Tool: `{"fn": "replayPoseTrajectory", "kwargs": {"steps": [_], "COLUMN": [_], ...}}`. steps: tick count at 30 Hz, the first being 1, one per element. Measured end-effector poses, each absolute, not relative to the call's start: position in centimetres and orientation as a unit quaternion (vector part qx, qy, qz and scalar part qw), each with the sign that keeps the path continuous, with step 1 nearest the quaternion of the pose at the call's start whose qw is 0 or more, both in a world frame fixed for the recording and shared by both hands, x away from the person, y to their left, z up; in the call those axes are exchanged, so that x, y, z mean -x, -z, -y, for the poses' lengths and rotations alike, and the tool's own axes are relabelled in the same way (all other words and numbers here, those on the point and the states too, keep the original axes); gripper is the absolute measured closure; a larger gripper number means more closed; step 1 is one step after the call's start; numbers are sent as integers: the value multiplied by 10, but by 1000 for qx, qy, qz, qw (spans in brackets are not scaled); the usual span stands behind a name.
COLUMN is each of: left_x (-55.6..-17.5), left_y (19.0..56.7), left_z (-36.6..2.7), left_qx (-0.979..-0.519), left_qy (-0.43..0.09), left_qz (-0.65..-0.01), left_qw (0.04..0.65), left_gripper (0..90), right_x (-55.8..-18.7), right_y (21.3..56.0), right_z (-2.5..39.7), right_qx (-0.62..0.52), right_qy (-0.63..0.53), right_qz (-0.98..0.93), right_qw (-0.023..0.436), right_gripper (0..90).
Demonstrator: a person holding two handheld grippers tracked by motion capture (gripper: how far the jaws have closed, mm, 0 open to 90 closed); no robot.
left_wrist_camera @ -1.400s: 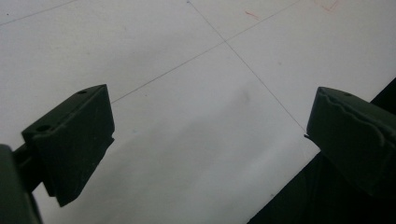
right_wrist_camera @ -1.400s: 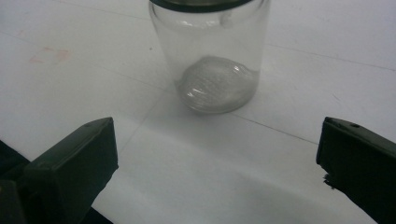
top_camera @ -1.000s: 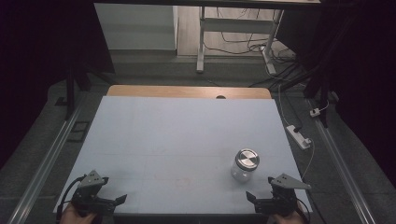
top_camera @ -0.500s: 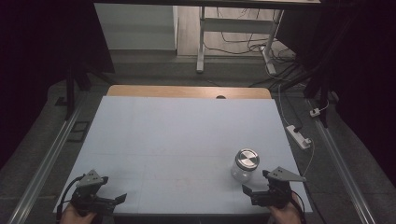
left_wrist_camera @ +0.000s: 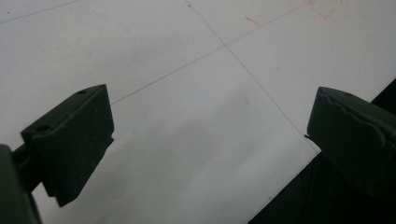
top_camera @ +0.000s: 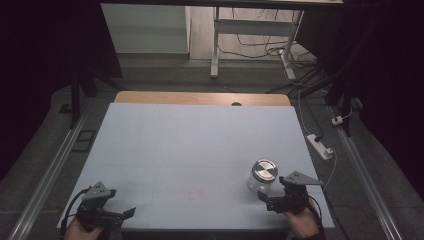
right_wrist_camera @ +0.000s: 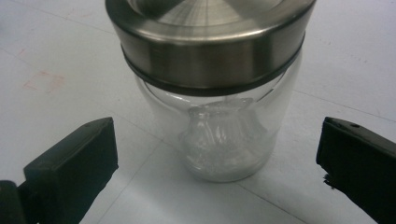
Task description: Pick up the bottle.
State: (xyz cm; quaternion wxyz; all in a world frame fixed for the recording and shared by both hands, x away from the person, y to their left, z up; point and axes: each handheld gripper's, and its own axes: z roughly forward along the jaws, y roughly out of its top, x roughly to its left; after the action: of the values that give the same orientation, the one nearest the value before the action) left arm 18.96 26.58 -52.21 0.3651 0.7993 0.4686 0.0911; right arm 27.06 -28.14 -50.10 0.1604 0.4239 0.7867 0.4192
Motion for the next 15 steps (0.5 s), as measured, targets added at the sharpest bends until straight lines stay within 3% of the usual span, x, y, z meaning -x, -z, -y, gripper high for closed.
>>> {"fn": "replayPoseTrajectory", "kwargs": {"steps": [15], "left_x": [-190], "left_y": [522], "left_z": [-267], "left_qx": [-798], "left_qy": [-86], "left_qz": [-470], "left_qw": [366], "left_gripper": [14], "right_x": [-286], "right_y": [501], "right_z": [274], "right_qx": [-427], "right_qy": [-402], "right_qz": [-795], "right_qw": [159], "right_gripper": [0]}}
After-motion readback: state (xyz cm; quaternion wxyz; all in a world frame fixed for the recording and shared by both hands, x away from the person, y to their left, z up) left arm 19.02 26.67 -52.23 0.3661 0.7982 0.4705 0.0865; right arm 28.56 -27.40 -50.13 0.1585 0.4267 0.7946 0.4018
